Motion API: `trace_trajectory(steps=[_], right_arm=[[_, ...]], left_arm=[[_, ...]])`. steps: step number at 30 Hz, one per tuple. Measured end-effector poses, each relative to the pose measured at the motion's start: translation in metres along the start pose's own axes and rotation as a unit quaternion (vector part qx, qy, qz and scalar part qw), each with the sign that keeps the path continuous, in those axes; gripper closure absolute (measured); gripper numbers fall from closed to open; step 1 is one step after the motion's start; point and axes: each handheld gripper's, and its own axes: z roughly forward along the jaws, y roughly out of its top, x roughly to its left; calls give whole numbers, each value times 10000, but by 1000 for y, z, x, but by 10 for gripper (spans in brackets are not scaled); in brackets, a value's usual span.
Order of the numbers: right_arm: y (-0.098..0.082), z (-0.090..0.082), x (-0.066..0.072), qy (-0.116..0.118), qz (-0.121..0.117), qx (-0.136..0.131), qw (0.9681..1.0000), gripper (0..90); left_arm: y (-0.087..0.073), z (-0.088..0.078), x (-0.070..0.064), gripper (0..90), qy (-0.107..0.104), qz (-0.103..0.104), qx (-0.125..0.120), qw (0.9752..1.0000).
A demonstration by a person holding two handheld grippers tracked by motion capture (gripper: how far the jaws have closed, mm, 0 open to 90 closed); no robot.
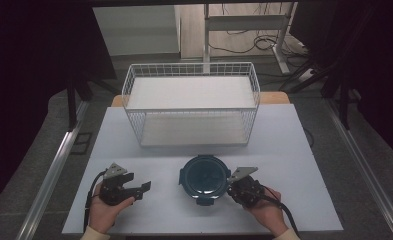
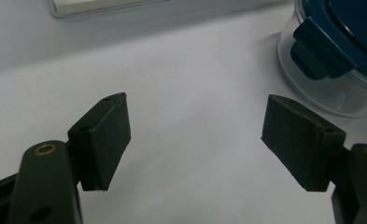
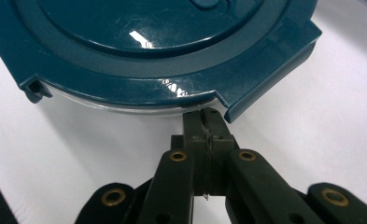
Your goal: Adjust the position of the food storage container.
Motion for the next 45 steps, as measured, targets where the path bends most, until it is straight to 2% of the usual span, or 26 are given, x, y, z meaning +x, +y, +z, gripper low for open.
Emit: trace_trajectory(steps=[12,19,21,23,24,27,29,30,31,32,33,36,37,38,39,41,43,45], right_arm=[[19,12,9,92,-153,-68,9998,898],[18,12,9,148,-149,-141,9997,898],[16,9,8,233,-110,-270,9993,899],[15,7,8,232,-81,-288,9993,899],[12,1,9,184,-92,-342,9992,898],[5,-13,4,106,61,-530,9985,898],[-1,-22,-2,56,251,-738,9969,897],[-1,-22,-2,56,251,-738,9969,897],[-8,-30,-11,97,516,-979,9938,895],[-10,-32,-16,148,630,-1061,9922,888],[-12,-34,-18,202,712,-1143,9907,859],[-16,-35,-27,480,1102,-1430,9824,609],[-16,-35,-27,480,1102,-1430,9824,609],[-16,-34,-28,485,1286,-1550,9783,470],[-16,-34,-28,485,1286,-1550,9783,470],[-14,-32,-26,504,1323,-1566,9775,373],[-13,-31,-24,454,1325,-1586,9774,340],[-12,-30,-22,519,1334,-1586,9769,313]], left_arm=[[0,-1,1,236,16,-3,-69,10000],[0,-1,1,236,-5,-20,-63,10000],[0,-2,2,236,-12,-25,-102,9999],[0,-3,2,236,-16,-31,-120,9999],[0,-4,2,236,-19,-33,-150,9999],[0,-4,3,237,-20,-53,-162,9999],[1,-5,2,237,-30,-44,-181,9998],[1,-5,2,236,-30,-44,-181,9998],[1,-6,2,237,-32,-41,-193,9998],[1,-7,1,237,-60,-48,-222,9997],[1,-7,1,237,-104,-76,-234,9996],[2,-7,0,237,-151,-96,-242,9995],[2,-7,0,237,-142,-78,-232,9996],[2,-6,-1,236,-161,-76,-229,9996],[2,-6,-1,236,-161,-76,-229,9996],[3,-8,-1,251,-271,-121,-234,9993],[3,-9,-2,263,-301,-123,-264,9991],[3,-10,-3,262,-302,-105,-282,9991]])
